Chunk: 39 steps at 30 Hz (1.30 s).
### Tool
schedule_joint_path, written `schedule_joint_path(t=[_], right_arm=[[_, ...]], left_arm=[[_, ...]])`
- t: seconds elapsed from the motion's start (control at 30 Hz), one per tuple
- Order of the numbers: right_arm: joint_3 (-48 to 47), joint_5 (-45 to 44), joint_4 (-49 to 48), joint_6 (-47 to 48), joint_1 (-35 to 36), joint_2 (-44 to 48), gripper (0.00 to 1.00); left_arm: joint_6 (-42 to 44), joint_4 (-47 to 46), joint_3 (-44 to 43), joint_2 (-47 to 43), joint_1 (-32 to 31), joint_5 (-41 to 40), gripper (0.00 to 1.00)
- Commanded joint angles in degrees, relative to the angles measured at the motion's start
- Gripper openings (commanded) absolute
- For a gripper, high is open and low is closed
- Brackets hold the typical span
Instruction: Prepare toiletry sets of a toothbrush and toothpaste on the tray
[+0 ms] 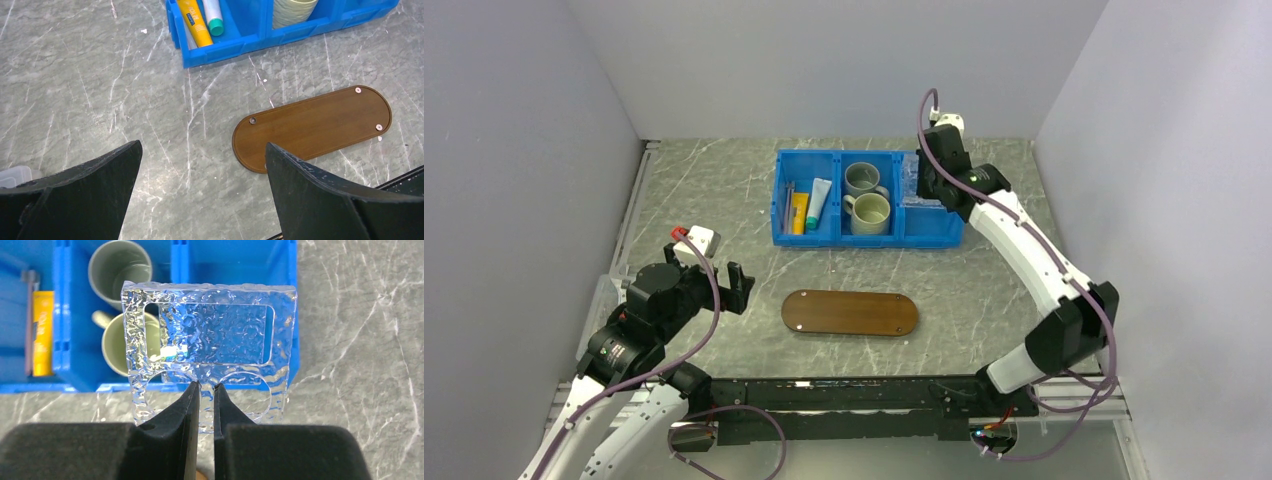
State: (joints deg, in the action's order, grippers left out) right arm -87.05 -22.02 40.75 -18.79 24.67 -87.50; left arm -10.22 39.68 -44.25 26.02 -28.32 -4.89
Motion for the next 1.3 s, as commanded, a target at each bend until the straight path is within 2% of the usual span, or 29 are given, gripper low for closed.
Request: schedule_joint_path(t=[0.0, 0.37, 0.53, 0.7, 0.97, 1.27], right_arm=[[2.8, -2.6, 0.0, -2.7, 2.8, 7.1, 0.00], [9.2, 2.5, 4.0, -10.6, 9.7, 14.9, 0.00], [13.2, 0.9, 4.7, -15.4, 14.9, 18.1, 0.00], [15.9, -4.2, 7.7, -21.7, 22.0, 18.6, 0.00], [18.0, -11.0, 11.5, -33.7, 34.1, 16.1, 0.00], [11.9, -14.5, 17.4, -43.0, 42.6, 6.0, 0.00]], left_arm=[[-0.3, -1.7, 0.2, -0.6, 0.1, -1.1, 0.99], [-0.3, -1.5, 0.2, -0.8, 0.0, -1.7, 0.99], [-0.5, -1.4, 0.3, -1.0, 0.0, -2.0, 0.99], [-0.4, -1.4, 0.3, -0.9, 0.1, -1.9, 0.99], [-0.4, -1.4, 0.4, -1.5, 0.1, -1.8, 0.99], [-0.5, -1.3, 0.5, -1.7, 0.0, -1.7, 0.99]])
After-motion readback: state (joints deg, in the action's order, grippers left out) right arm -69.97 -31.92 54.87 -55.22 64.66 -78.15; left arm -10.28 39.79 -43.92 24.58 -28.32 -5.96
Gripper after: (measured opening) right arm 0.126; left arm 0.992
